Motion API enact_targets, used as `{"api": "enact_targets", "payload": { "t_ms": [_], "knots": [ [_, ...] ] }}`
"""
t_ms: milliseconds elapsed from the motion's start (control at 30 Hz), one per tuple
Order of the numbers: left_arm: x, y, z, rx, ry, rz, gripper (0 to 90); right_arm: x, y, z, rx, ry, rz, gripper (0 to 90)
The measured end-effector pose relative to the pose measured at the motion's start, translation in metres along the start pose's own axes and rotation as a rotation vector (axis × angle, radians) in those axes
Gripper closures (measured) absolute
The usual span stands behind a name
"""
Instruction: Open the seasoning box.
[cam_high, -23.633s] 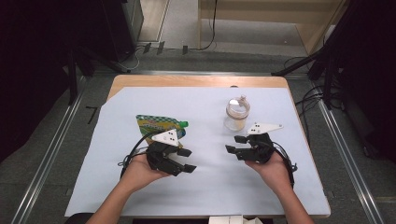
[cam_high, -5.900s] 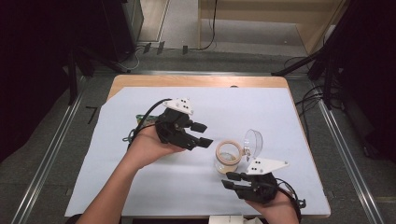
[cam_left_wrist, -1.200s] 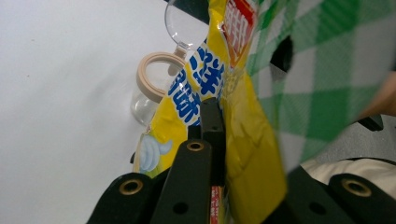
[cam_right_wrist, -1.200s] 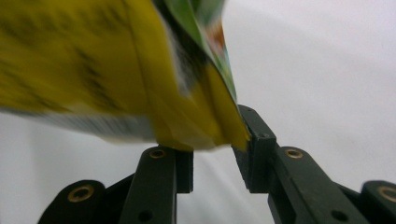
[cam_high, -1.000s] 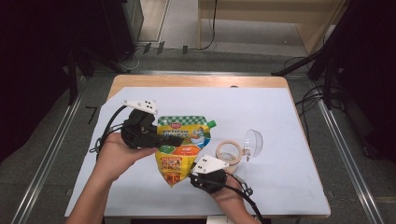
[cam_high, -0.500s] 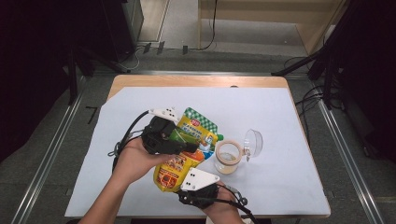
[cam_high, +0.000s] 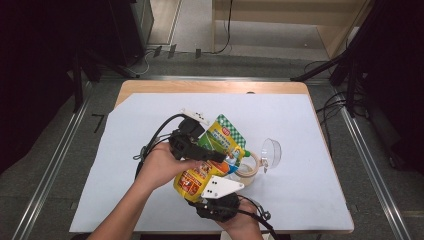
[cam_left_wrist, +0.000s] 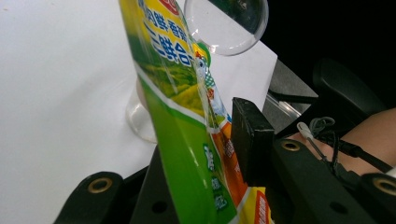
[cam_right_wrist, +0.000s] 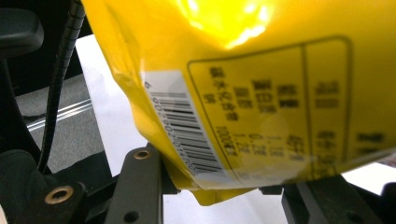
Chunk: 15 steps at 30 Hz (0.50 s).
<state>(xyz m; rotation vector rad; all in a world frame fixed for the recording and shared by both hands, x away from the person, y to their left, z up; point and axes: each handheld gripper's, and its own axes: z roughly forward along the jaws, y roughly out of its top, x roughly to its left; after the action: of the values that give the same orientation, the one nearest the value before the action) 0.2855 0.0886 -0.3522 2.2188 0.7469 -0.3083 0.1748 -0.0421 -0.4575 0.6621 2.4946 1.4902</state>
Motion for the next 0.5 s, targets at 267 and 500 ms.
{"api": "enact_targets", "payload": {
  "t_ms": [267, 500],
  "knots": [
    [0.002, 0.013, 0.014, 0.033, -0.021, -0.047, 72.6, -0.001, 0.001, -0.003, -0.011, 0.020, 0.019, 58.3],
    [0.006, 0.015, 0.020, 0.053, -0.017, -0.081, 70.1, -0.003, 0.000, 0.000, -0.001, 0.031, 0.029, 57.8]
  ]
}}
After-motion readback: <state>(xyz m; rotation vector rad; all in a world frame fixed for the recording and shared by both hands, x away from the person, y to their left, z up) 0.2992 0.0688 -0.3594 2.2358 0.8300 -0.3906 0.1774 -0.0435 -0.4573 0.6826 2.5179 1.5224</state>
